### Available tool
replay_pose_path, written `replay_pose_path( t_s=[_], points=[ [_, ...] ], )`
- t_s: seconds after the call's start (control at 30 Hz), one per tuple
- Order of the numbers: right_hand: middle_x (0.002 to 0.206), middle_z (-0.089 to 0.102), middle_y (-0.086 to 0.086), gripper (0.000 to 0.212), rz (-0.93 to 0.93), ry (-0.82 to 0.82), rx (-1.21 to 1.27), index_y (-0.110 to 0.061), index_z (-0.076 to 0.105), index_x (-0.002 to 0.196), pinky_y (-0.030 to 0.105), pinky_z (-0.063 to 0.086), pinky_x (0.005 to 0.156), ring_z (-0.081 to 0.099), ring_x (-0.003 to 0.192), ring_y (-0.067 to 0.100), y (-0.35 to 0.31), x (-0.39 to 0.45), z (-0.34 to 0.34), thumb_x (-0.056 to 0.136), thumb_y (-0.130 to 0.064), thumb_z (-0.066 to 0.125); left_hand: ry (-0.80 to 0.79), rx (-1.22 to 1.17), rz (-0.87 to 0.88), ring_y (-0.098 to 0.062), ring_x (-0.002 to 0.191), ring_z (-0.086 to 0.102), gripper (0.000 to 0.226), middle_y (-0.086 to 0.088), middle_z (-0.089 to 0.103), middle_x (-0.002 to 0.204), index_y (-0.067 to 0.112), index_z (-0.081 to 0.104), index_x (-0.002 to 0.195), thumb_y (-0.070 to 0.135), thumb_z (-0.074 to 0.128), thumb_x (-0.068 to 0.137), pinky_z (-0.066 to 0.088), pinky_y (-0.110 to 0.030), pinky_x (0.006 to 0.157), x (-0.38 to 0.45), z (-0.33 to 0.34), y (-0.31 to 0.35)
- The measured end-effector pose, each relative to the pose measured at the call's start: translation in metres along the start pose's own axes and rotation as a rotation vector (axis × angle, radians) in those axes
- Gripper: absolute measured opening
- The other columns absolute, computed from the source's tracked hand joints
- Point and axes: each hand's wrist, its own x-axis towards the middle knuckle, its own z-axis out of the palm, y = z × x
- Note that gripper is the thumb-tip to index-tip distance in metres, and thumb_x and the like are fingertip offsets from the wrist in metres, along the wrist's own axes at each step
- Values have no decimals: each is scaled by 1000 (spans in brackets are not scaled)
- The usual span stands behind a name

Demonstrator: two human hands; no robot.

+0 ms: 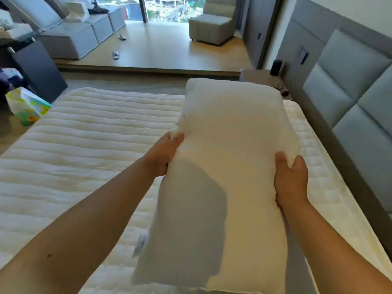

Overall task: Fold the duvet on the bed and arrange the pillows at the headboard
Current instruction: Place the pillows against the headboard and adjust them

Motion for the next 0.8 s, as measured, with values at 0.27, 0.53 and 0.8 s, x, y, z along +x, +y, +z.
replay_pose_path(
  t_s=[0.27, 0.53, 0.8],
  points=[
    [91, 63, 2, 22, 29, -180, -4, -17, 56, 99, 35, 51, 72, 62, 84, 21, 13, -100, 190, 93, -39, 55, 298, 123, -26, -19, 77, 67, 27, -10, 66, 102, 8, 54, 119, 25, 54, 99, 51, -29, 58, -22, -205, -36],
    [100, 65, 0, 30, 106, -317, -133, -18, 54, 109, 36, 49, 80, 63, 95, 24, 65, -141, 317, 93, -43, 54, 451, 407, 40, -29, 105, 59, 37, -10, 58, 122, 12, 44, 128, 30, 54, 97, 45, -35, 78, 29, -326, -82],
    [159, 18, 15, 89, 220, -869, -983, -27, -2, 154, 46, 31, 111, 31, 140, 36, 180, -142, 357, 88, -65, 45, 196, 1071, -335, -32, 149, 7, 68, -5, -6, 164, 32, 6, 156, 55, 34, 99, 18, -52, 117, 63, -331, -251]
  ],
)
